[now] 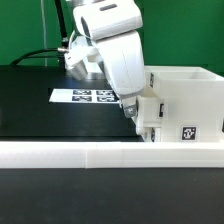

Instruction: Assemble drawer

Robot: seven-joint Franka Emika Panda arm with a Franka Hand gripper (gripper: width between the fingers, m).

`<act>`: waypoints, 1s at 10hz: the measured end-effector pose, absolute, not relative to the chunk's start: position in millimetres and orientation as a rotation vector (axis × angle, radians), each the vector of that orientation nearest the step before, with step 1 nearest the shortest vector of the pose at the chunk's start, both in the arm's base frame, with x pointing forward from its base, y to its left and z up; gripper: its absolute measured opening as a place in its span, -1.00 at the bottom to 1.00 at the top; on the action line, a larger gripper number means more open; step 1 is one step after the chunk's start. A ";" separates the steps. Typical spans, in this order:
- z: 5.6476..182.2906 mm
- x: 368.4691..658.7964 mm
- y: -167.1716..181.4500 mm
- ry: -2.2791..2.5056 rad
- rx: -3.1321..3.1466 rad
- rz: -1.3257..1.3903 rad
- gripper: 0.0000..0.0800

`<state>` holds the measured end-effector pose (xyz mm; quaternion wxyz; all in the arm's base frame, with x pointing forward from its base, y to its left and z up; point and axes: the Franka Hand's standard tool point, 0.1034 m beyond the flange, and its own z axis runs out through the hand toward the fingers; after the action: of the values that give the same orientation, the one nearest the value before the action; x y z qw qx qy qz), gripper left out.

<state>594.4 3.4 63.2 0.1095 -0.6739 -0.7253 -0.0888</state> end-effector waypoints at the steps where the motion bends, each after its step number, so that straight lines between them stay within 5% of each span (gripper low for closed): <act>1: 63.1 594.4 5.8 -2.134 -1.977 -0.263 0.62; 10: 52.4 590.6 2.5 -2.174 -1.946 -0.271 0.62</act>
Offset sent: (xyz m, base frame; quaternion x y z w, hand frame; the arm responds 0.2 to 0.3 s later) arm -0.0030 0.0331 0.0081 -0.0124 0.0301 -0.0465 0.9984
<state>590.6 2.5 52.4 0.1053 -0.6605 -0.7377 -0.0918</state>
